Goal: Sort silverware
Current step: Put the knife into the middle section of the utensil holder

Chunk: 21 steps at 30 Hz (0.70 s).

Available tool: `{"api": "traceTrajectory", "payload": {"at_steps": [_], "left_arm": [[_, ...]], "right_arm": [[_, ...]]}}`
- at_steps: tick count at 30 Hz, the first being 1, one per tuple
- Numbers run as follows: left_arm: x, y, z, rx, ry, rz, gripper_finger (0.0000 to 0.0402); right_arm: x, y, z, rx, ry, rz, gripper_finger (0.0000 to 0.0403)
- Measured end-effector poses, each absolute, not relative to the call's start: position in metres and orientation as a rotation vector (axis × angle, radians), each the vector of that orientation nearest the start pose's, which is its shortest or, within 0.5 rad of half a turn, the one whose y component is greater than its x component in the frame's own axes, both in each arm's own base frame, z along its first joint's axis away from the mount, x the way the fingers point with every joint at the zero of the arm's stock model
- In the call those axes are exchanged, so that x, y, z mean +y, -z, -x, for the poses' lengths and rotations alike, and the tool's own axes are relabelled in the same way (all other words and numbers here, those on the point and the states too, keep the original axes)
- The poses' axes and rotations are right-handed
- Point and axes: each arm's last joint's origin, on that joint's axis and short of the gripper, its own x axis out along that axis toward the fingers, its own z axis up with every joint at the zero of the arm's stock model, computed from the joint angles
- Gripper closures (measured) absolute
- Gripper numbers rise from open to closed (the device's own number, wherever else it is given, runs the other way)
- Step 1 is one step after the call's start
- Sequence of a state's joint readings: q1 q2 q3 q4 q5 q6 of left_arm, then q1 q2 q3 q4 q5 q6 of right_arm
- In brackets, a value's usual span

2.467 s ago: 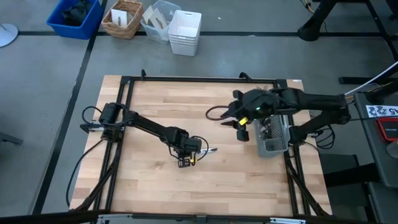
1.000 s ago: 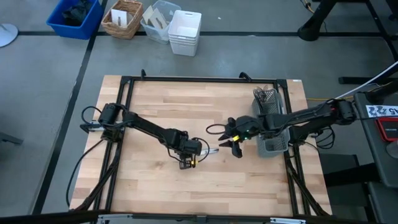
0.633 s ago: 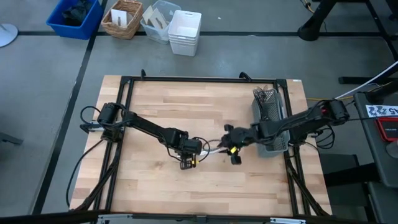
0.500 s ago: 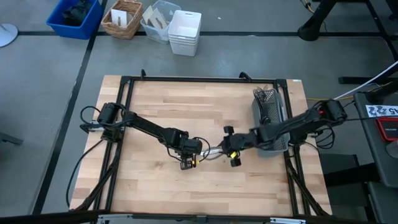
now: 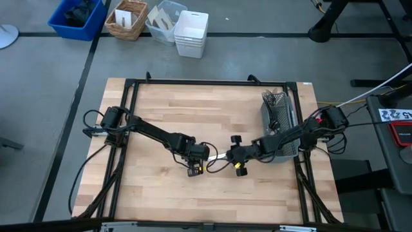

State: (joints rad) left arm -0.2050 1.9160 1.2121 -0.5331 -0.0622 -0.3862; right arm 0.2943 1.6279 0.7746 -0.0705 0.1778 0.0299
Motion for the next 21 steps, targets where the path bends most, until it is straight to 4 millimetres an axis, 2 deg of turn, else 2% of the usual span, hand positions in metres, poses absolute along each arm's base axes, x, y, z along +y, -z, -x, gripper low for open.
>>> {"api": "traceTrajectory", "payload": {"at_steps": [9, 17, 21], "left_arm": [[-0.073, -0.148, -0.359, 1.227, -0.111, 0.166, 0.0395], [-0.073, -0.148, -0.36, 1.22, -0.103, 0.158, 0.0394], [-0.073, -0.146, -0.361, 1.213, -0.104, 0.158, 0.0394]], "right_arm": [[0.081, -0.145, -0.288, 0.894, -0.075, 0.246, 0.027], [0.081, -0.122, -0.294, 0.949, -0.042, 0.312, 0.027], [0.081, -0.119, -0.298, 0.946, 0.02, 0.355, 0.027]]}}
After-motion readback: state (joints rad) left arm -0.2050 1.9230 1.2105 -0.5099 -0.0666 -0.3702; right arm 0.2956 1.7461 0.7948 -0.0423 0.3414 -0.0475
